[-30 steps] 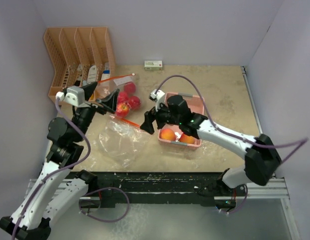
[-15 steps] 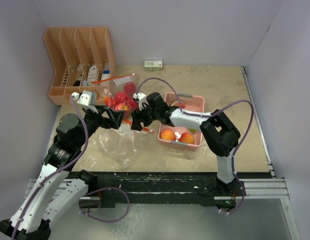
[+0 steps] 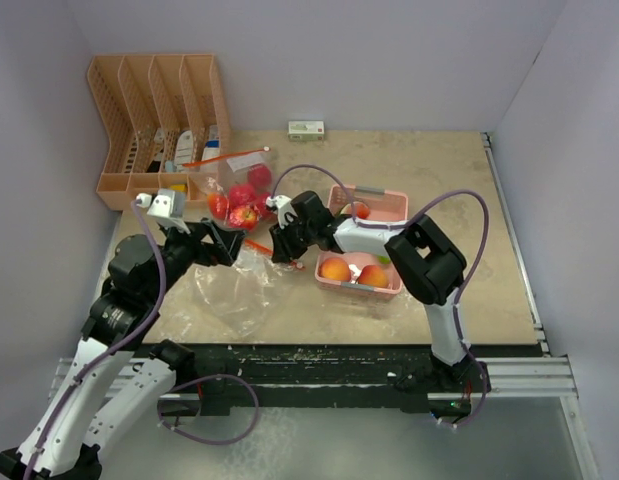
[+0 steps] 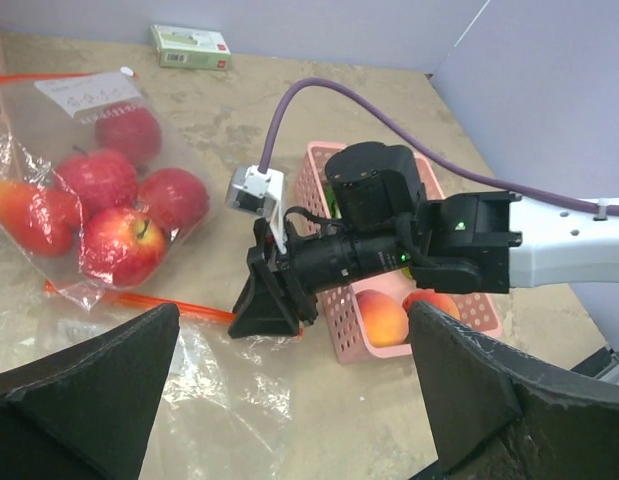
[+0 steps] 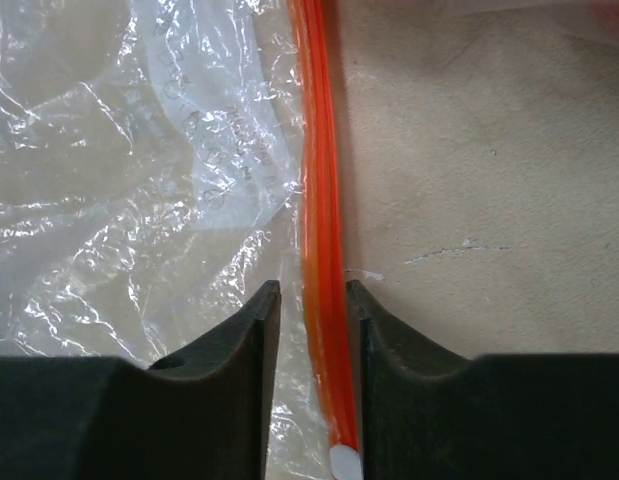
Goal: Place the food in the zip-top bag and seal the zipper
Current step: Pick up the zipper food storage bag at the center of the board.
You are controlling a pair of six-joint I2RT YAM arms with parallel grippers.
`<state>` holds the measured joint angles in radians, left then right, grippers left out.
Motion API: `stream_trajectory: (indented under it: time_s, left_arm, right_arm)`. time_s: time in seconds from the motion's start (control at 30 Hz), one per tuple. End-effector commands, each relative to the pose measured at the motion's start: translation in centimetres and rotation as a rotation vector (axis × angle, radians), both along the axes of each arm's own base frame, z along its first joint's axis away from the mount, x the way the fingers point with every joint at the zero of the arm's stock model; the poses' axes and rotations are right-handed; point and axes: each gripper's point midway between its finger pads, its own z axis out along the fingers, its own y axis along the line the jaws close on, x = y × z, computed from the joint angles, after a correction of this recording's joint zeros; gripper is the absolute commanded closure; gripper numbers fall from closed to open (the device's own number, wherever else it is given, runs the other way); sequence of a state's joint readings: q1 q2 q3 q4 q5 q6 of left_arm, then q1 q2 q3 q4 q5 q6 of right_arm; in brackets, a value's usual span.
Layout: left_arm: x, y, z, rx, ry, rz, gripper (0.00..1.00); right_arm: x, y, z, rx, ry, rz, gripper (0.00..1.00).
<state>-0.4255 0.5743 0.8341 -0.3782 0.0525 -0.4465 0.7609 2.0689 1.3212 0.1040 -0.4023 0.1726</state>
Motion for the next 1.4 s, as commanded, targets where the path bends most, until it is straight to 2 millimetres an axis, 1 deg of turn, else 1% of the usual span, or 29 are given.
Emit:
stream_trajectory:
  time_s: [0.0,0.1,0.13,0.17,0.27,0.4,0.63,0.87,1.0,1.13,1.2,1.23,1.3,1.37]
  left_arm:
    - [0.3,0.1,-0.6,-0.036,0.034,0.029,0.00]
    - [0.4,0.2,-1.5,-0.038,0.079,0.045,0.02]
    - [0.5,0.3,-1.9,-0.039,0.093,0.053,0.03]
    - [0.5,0.4,-2.2,-0.040,0.105,0.061,0.03]
    - [0.3,0.4,-2.5,-0.062,0.125,0.070,0.05]
    - [0.2,-0.6,-3.0,-0.108,0.165,0.037,0.08]
    - [0.6,-3.8,-5.1,-0.220,0.293,-0.066,0.10]
    - [1.2,-5.3,-6.1,-0.319,0.348,-0.095,0.14]
    - [1.6,-5.6,-6.0,-0.350,0.342,-0.097,0.18]
    - [2.1,-5.8,-6.2,-0.375,0.351,-0.087,0.19]
    - [2.2,-6.1,-5.5,-0.409,0.337,-0.099,0.20]
    - [2.2,-6.2,-4.8,-0.427,0.318,-0.110,0.21]
    - [2.1,-6.2,-3.3,-0.456,0.279,-0.121,0.21]
    - [2.0,-5.9,-2.4,-0.472,0.250,-0.117,0.22]
  right_arm:
    - [-0.1,0.6,3.9,0.077,-0.062,0.034,0.74]
    - [-1.3,0.1,6.4,0.129,-0.072,0.044,0.99]
    - [-1.7,-0.1,7.1,0.139,-0.074,0.044,1.00]
    - [-2.2,-0.5,7.6,0.144,-0.071,0.044,1.00]
    - [-3.2,-0.9,10.4,0.200,-0.101,0.055,1.00]
    - [-4.3,-1.1,14.5,0.296,-0.149,0.072,1.00]
    - [-5.5,-2.1,18.9,0.341,-0.274,0.069,1.00]
    - [-7.8,-3.7,22.7,0.352,-0.378,0.105,1.00]
    - [-8.5,-4.5,23.5,0.357,-0.408,0.103,1.00]
    - [-9.5,-4.2,23.5,0.365,-0.405,0.136,1.00]
    - [-9.8,-3.8,23.2,0.355,-0.409,0.139,1.00]
    - [-9.8,-3.8,23.0,0.348,-0.409,0.134,1.00]
    - [-9.3,-3.8,22.5,0.330,-0.408,0.111,1.00]
    - [-9.2,-3.8,22.4,0.322,-0.409,0.099,1.00]
